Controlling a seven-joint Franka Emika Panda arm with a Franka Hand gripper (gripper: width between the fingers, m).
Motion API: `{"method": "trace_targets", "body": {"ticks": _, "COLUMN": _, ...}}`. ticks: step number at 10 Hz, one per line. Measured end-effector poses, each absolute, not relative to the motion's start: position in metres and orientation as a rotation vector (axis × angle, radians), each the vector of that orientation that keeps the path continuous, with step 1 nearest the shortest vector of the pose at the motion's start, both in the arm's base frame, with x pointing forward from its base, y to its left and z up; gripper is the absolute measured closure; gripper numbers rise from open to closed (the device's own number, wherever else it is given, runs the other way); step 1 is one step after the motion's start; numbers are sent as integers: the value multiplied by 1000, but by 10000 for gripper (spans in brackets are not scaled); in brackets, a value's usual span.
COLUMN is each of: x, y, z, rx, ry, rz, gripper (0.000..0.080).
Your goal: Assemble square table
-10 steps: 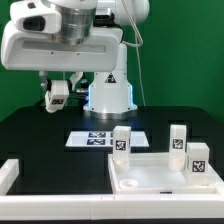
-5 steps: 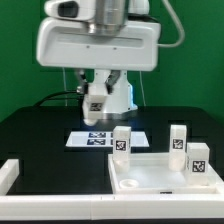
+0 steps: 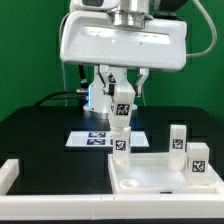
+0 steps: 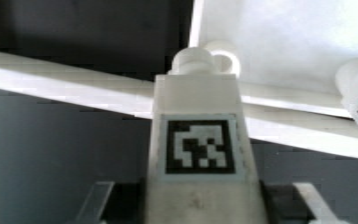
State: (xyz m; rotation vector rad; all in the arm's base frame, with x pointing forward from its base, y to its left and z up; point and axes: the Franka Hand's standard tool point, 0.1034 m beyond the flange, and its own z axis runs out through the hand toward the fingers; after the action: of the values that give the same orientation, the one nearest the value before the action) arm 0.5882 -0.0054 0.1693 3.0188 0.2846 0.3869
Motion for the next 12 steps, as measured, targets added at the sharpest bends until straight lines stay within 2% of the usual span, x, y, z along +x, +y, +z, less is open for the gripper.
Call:
{"method": "trace_targets", "body": {"ticks": 1, "x": 585, "y": -10, "z": 166, "rx": 3037, "ry": 300, "rz": 400, "gripper": 508}}
{"method": "trace_targets", "body": {"ticks": 2, "x": 571, "y": -21, "z": 153, "rx": 3111, "ry": 209, "rz": 402, "gripper": 508}}
{"method": "trace_targets", "body": {"ticks": 3, "x": 571, "y": -17, "z": 150, "rx": 3170, "ry": 128, "rz": 408, "gripper": 508}}
{"method": "trace_targets", "body": {"ticks": 6, "x": 595, "y": 14, "z": 127, "rx": 3178, "ry": -36, "rz": 545, "gripper": 508}}
{"method": "trace_targets", "body": {"ticks": 7, "x": 599, "y": 31, "z": 123, "rx": 3175, "ry": -110, "rz": 484, "gripper": 508}}
{"method": "trace_targets", "body": {"ticks": 10, "x": 600, "y": 19, "z": 123, "rx": 3137, "ry": -42, "rz": 517, "gripper": 508}}
{"method": "trace_targets", "body": {"ticks": 12, "x": 593, "y": 3, "z": 114, "rx": 3044, "ry": -28, "rz": 665, "gripper": 508}}
